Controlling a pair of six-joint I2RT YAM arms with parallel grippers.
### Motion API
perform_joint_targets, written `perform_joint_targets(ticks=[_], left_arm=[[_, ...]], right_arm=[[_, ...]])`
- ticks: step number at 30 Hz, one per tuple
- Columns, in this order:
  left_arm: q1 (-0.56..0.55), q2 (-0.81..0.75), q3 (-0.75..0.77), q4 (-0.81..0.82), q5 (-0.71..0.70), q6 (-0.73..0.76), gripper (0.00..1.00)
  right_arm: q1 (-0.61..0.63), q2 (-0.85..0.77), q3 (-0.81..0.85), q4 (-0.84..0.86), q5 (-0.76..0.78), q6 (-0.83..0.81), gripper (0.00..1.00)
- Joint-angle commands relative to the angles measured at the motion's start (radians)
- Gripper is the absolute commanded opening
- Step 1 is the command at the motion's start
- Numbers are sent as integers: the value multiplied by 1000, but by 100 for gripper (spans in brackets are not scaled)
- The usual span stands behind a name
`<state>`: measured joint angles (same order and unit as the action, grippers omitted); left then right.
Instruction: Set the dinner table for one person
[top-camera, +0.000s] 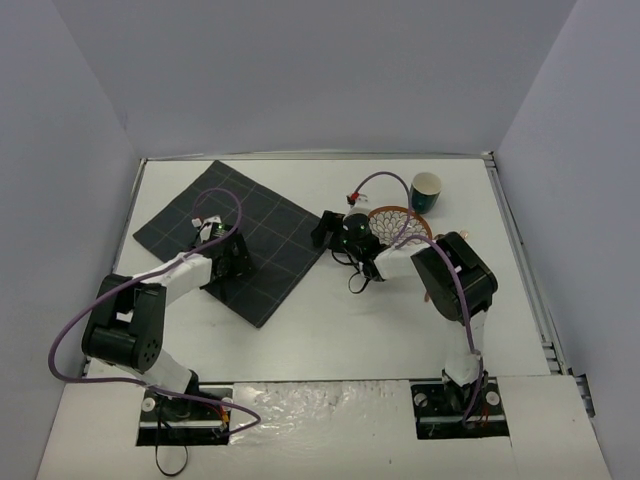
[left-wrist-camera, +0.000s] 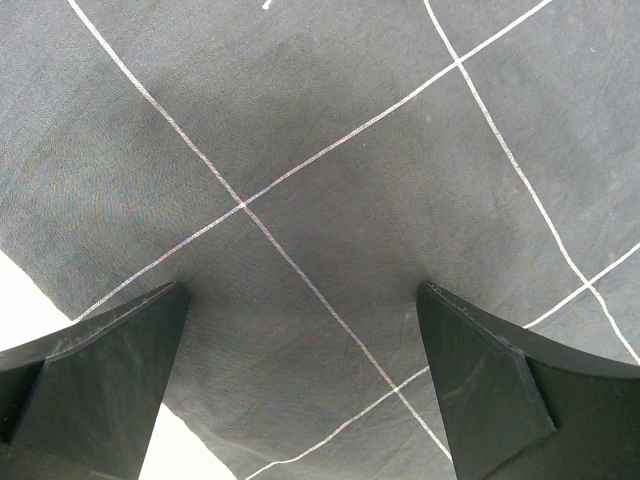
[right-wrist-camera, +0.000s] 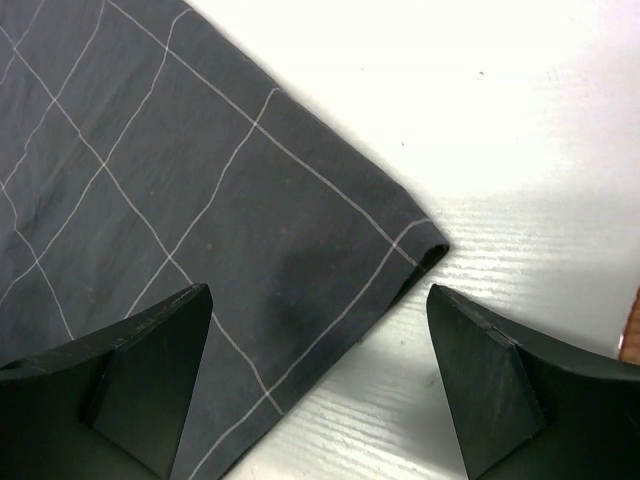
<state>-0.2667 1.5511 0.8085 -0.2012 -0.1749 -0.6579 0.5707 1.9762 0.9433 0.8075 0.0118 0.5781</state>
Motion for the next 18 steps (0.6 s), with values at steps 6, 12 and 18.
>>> perform_joint_targets(ticks=[6,12,18], left_arm=[[18,-41,-37,-108,37,-40,97],[23,-135,9,-211,32,-8,97],[49,-187,132,-206,68,83,97]], right_arm=[[34,-169,0,-76,48,-36,85],[32,-325,27,-220,18,-108,88],[4,-499,14,-337,-54,-173,92]])
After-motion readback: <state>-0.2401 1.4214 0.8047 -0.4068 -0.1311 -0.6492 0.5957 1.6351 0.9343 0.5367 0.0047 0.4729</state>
